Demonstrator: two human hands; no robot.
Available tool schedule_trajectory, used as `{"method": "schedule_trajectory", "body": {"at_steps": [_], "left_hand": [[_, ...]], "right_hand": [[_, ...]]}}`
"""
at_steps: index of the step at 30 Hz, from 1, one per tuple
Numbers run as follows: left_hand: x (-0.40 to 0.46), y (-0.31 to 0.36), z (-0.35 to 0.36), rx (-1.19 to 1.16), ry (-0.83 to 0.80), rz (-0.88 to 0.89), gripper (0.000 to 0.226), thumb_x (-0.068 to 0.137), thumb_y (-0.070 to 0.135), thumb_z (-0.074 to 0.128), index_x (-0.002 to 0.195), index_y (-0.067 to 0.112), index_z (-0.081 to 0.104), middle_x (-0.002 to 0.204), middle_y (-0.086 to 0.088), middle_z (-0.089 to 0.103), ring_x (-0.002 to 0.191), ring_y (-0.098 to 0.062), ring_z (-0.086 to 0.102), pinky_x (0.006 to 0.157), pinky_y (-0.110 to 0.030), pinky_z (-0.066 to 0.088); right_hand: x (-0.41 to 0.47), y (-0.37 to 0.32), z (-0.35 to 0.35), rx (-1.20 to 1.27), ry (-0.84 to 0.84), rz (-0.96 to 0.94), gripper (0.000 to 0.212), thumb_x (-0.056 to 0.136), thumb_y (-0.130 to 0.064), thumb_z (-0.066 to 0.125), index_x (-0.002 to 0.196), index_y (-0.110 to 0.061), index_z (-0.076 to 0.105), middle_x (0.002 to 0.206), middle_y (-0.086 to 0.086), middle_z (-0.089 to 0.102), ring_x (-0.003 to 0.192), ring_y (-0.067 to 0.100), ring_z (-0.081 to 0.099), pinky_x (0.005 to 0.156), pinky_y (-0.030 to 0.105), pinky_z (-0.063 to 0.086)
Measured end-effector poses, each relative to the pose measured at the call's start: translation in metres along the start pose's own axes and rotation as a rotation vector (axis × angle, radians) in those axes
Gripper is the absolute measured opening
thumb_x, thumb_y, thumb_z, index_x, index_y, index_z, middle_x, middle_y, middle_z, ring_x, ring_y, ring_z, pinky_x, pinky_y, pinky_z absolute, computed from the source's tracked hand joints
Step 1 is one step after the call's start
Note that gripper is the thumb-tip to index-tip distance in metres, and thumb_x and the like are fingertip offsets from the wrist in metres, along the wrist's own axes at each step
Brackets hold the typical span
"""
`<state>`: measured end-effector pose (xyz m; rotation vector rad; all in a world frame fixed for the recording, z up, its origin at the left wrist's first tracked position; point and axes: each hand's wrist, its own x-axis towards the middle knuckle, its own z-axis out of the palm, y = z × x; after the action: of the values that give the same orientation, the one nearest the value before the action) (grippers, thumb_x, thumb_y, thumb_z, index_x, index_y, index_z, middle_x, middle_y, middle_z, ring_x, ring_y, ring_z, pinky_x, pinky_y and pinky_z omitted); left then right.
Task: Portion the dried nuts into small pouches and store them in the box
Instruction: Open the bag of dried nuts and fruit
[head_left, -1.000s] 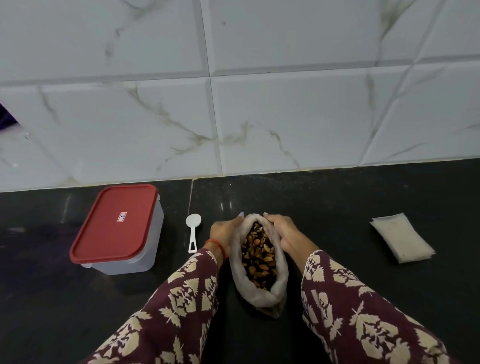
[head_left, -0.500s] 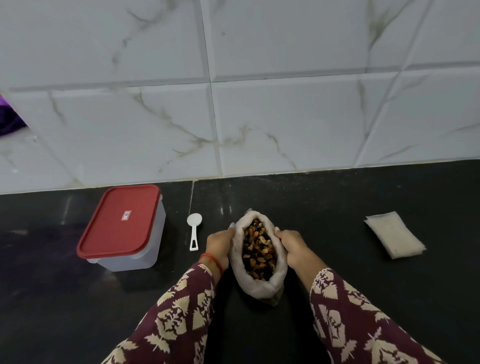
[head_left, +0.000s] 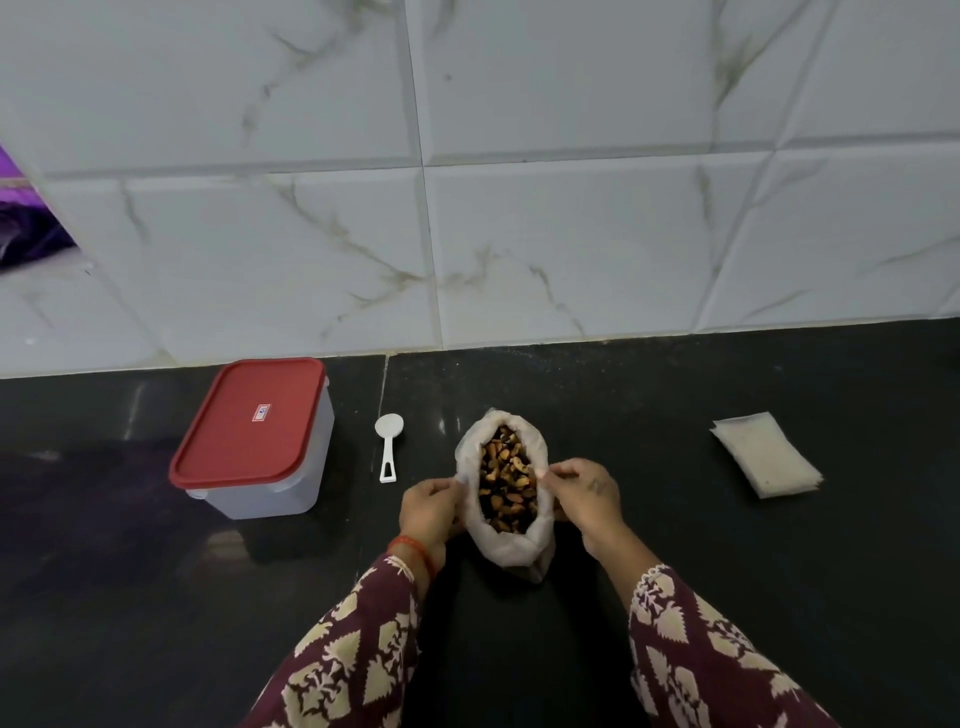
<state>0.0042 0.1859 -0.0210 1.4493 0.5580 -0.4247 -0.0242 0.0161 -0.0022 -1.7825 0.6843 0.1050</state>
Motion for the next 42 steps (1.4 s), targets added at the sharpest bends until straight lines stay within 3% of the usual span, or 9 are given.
{"method": "schedule_trajectory", "body": {"at_steps": [4, 8, 12, 15, 21, 27, 32, 38, 42], "left_hand": [[-0.011, -0.002, 0.003, -0.45, -0.127, -0.219, 0.025, 0.096, 0.01, 0.051, 0.117, -0.002, 0.057, 0.094, -0.015, 0.063, 0.081, -0.024, 0.061, 0.049, -0.028, 0.057], [-0.035, 0.001, -0.002, -0.192, -0.046, -0.104, 0.012, 0.093, 0.017, 0.058, 0.102, 0.009, 0.06, 0.093, -0.009, 0.063, 0.081, -0.021, 0.061, 0.061, -0.031, 0.053], [-0.056, 0.0, -0.011, 0.052, -0.187, -0.052, 0.014, 0.088, 0.023, 0.066, 0.098, 0.017, 0.058, 0.099, -0.008, 0.065, 0.087, -0.022, 0.063, 0.072, -0.032, 0.053], [-0.058, -0.008, -0.007, -0.032, -0.166, -0.064, 0.016, 0.086, 0.004, 0.065, 0.101, 0.002, 0.061, 0.095, -0.015, 0.067, 0.08, -0.024, 0.066, 0.064, -0.029, 0.057], [-0.06, -0.013, -0.005, -0.495, -0.254, -0.164, 0.019, 0.096, -0.003, 0.043, 0.101, 0.005, 0.06, 0.093, -0.014, 0.063, 0.083, -0.022, 0.061, 0.059, -0.028, 0.057], [-0.063, -0.026, -0.015, -0.132, -0.092, -0.088, 0.02, 0.088, 0.014, 0.065, 0.106, 0.008, 0.056, 0.103, -0.013, 0.064, 0.095, -0.027, 0.063, 0.068, -0.033, 0.055], [-0.071, -0.028, -0.005, -0.106, -0.15, -0.087, 0.021, 0.087, 0.001, 0.062, 0.106, -0.006, 0.057, 0.099, -0.021, 0.066, 0.083, -0.028, 0.068, 0.061, -0.029, 0.058], [-0.069, -0.032, 0.0, -0.591, -0.323, -0.14, 0.019, 0.093, -0.009, 0.043, 0.104, -0.007, 0.058, 0.104, -0.024, 0.063, 0.092, -0.03, 0.063, 0.066, -0.032, 0.059], [-0.073, -0.046, -0.003, -0.376, -0.245, -0.086, 0.027, 0.089, -0.013, 0.047, 0.115, -0.005, 0.052, 0.105, -0.021, 0.062, 0.095, -0.031, 0.063, 0.07, -0.032, 0.058]], "right_hand": [[0.0, 0.004, 0.001, 0.742, -0.115, 0.411, 0.018, 0.092, -0.005, 0.056, 0.107, 0.003, 0.062, 0.09, 0.015, 0.065, 0.079, 0.024, 0.063, 0.06, 0.034, 0.053], [-0.011, 0.004, -0.004, 0.412, -0.067, 0.308, 0.027, 0.094, -0.027, 0.056, 0.101, -0.003, 0.066, 0.089, 0.012, 0.068, 0.081, 0.023, 0.066, 0.062, 0.032, 0.053], [-0.033, 0.001, -0.01, 0.0, -0.111, 0.121, 0.034, 0.081, -0.044, 0.07, 0.091, -0.012, 0.064, 0.092, 0.009, 0.069, 0.082, 0.022, 0.069, 0.061, 0.029, 0.057], [-0.042, 0.007, -0.003, 0.042, -0.19, 0.112, 0.015, 0.082, -0.014, 0.072, 0.092, -0.008, 0.063, 0.095, 0.012, 0.069, 0.085, 0.024, 0.069, 0.072, 0.037, 0.06], [-0.046, 0.014, -0.01, 0.831, -0.254, 0.372, 0.017, 0.092, 0.011, 0.045, 0.096, -0.001, 0.057, 0.088, 0.017, 0.061, 0.08, 0.025, 0.06, 0.063, 0.037, 0.058], [-0.066, 0.017, -0.007, 0.041, -0.112, 0.111, 0.036, 0.082, -0.031, 0.072, 0.107, -0.013, 0.051, 0.093, 0.012, 0.065, 0.074, 0.023, 0.071, 0.063, 0.032, 0.059], [-0.066, 0.016, 0.007, 0.283, -0.189, 0.205, 0.037, 0.08, 0.008, 0.065, 0.109, -0.01, 0.052, 0.109, 0.016, 0.059, 0.093, 0.028, 0.064, 0.067, 0.035, 0.058], [-0.059, 0.025, -0.003, 1.068, -0.286, 0.436, 0.05, 0.088, 0.024, 0.031, 0.128, 0.001, 0.049, 0.097, 0.021, 0.058, 0.114, 0.034, 0.054, 0.08, 0.036, 0.053], [-0.065, 0.033, -0.006, 0.783, -0.249, 0.381, 0.04, 0.083, 0.011, 0.038, 0.117, 0.001, 0.058, 0.096, 0.02, 0.064, 0.087, 0.029, 0.061, 0.067, 0.038, 0.055]]}}
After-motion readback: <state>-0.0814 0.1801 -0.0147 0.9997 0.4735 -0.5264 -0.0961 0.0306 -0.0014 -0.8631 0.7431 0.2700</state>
